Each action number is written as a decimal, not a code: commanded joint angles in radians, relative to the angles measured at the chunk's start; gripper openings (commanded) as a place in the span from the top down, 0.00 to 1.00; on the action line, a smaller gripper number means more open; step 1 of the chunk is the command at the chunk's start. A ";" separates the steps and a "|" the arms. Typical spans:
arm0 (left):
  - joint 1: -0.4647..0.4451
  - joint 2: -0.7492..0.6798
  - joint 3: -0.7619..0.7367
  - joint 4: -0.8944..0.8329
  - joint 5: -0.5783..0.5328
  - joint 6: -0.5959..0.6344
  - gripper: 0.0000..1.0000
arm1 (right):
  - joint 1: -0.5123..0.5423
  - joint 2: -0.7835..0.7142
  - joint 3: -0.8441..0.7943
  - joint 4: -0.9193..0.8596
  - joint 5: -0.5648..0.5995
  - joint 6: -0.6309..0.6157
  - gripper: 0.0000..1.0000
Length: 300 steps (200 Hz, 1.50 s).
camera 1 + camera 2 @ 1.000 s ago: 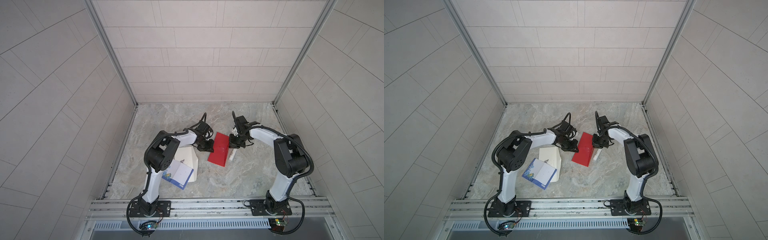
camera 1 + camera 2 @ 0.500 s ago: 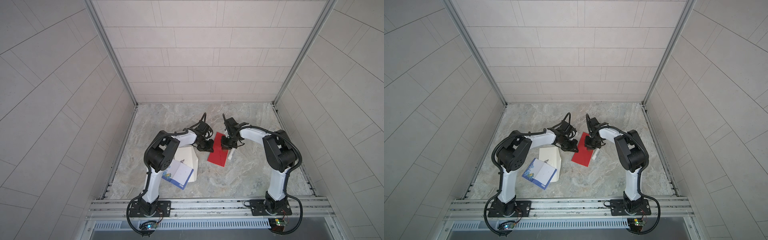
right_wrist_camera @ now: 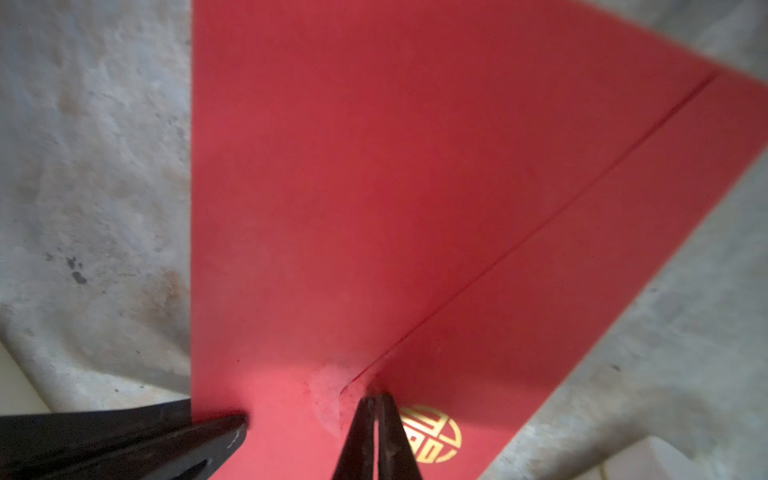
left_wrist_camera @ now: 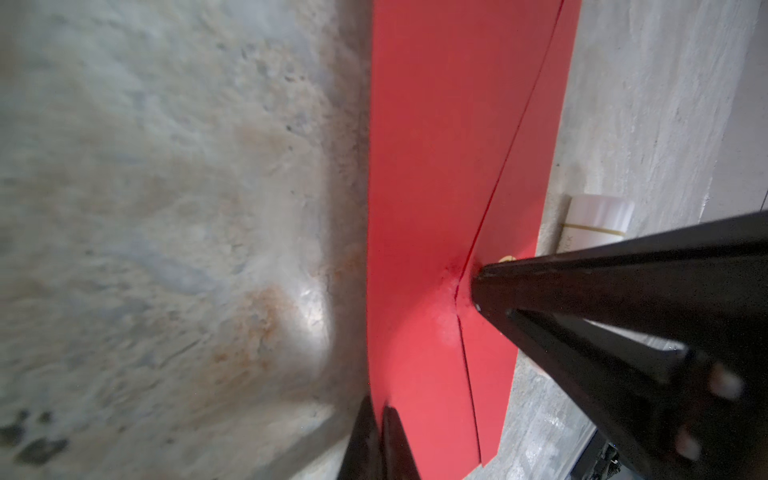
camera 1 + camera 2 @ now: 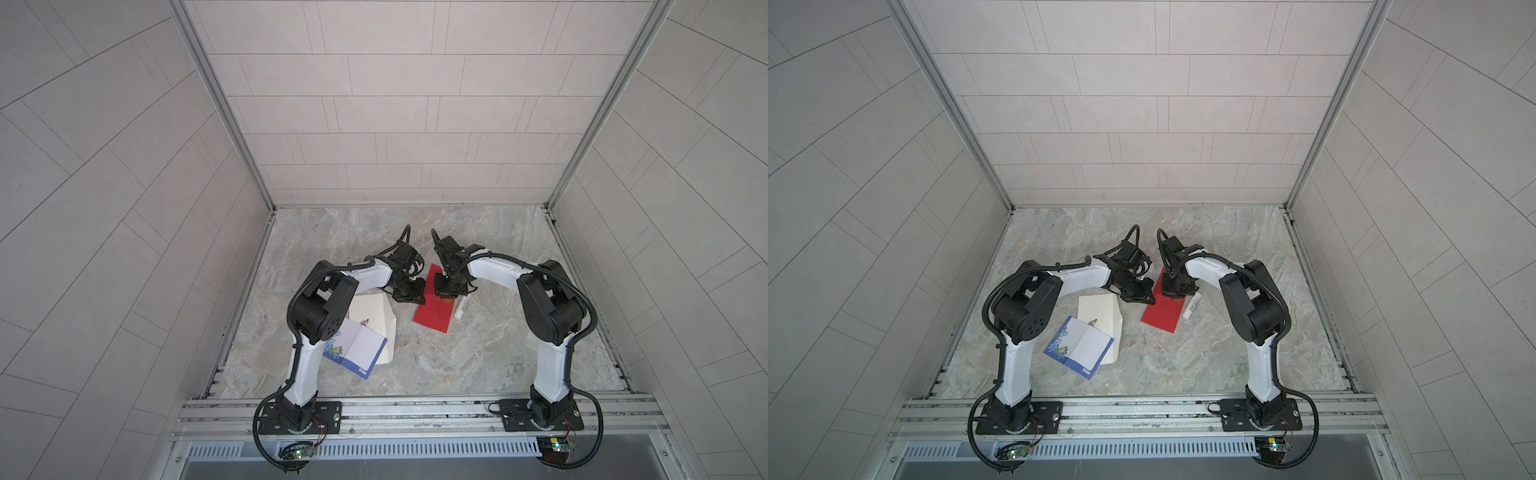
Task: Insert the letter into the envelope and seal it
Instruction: 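Press the red envelope flap down with the right gripper tip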
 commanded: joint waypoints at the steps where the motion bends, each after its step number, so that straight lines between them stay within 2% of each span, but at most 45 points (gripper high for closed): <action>1: -0.004 -0.006 0.007 -0.027 -0.028 0.014 1.00 | 0.056 0.118 -0.054 -0.055 0.062 -0.002 0.91; 23: -0.004 -0.009 0.005 -0.027 -0.029 0.013 1.00 | 0.085 0.137 -0.041 -0.084 0.132 -0.023 0.92; 37: -0.004 -0.011 0.004 -0.028 -0.034 0.012 1.00 | 0.098 0.126 -0.051 -0.058 0.125 -0.052 0.93; 72: -0.003 -0.012 0.000 -0.028 -0.040 0.007 1.00 | 0.096 -0.049 -0.141 0.070 0.109 -0.059 0.95; 107: -0.004 -0.011 0.002 -0.028 -0.040 0.005 1.00 | 0.081 -0.131 -0.135 0.043 0.113 -0.060 0.95; 209: -0.005 -0.009 0.003 -0.028 -0.034 0.010 1.00 | 0.073 -0.052 -0.118 0.053 0.051 -0.051 0.95; 300: -0.008 -0.019 0.006 -0.038 -0.042 0.019 1.00 | 0.074 0.046 -0.105 0.039 0.170 -0.018 0.95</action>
